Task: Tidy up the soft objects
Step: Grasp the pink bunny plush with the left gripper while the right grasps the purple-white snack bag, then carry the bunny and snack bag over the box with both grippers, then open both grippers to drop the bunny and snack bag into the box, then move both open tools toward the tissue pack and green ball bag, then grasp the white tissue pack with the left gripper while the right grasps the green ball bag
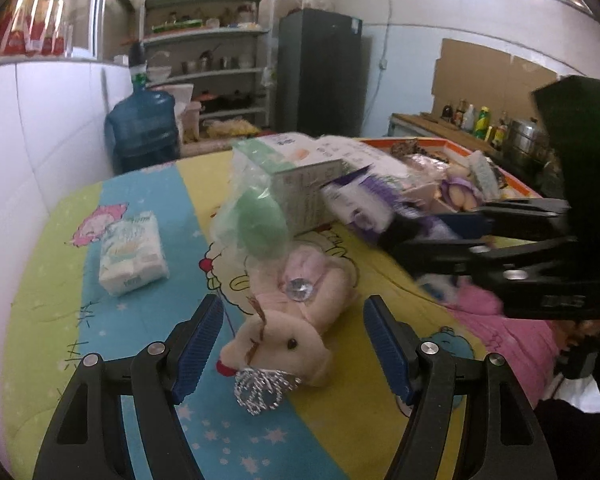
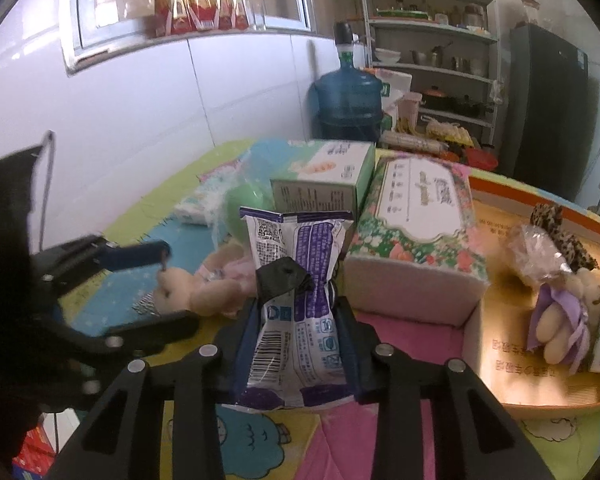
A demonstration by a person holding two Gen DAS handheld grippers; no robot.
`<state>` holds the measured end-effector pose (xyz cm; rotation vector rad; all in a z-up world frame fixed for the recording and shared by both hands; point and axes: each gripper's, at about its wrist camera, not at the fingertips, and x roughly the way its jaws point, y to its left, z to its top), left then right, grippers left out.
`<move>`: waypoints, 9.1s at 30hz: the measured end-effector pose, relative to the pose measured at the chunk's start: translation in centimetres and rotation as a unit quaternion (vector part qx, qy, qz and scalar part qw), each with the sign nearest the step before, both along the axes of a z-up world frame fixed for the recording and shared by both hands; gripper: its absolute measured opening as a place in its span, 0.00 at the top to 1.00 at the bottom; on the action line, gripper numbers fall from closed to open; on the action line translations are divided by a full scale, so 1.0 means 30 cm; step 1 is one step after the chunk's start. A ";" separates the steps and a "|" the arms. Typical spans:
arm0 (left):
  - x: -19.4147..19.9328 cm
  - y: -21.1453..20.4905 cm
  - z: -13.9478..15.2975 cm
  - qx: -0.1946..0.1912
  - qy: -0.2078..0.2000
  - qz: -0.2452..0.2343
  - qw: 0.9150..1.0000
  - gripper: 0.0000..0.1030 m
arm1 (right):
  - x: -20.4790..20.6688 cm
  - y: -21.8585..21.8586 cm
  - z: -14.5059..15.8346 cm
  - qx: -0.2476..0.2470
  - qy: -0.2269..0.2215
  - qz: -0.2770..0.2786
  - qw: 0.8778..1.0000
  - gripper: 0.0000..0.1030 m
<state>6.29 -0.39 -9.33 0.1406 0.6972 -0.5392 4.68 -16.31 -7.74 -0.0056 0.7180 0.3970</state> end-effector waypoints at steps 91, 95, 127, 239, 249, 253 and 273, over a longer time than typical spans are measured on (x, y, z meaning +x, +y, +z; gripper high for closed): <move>0.118 -0.927 0.276 -0.081 -0.026 -0.013 0.996 0.58 | -0.059 -1.033 0.237 0.001 -0.095 -0.171 0.981 0.64; 0.169 -0.983 0.271 -0.069 -0.024 -0.017 0.997 0.58 | 0.040 -1.094 0.246 -0.002 -0.066 -0.136 0.988 0.64; 0.393 -1.151 0.090 0.007 0.060 -0.023 0.998 0.55 | 0.387 -1.122 0.023 -0.057 0.093 -0.051 0.993 0.64; 0.010 0.176 0.272 -0.057 -0.063 0.250 0.965 0.41 | 0.091 0.118 0.160 0.041 0.016 0.156 0.987 0.42; 0.138 0.228 0.203 -0.062 -0.039 0.231 0.970 0.41 | 0.206 0.220 0.091 0.015 0.037 0.146 0.989 0.42; 0.184 0.240 0.176 -0.066 -0.032 0.225 0.971 0.41 | 0.245 0.245 0.064 0.010 0.050 0.142 0.989 0.42; 0.389 0.228 0.015 -0.018 0.034 0.210 0.977 0.41 | 0.301 0.371 -0.010 -0.101 0.027 0.106 0.989 0.41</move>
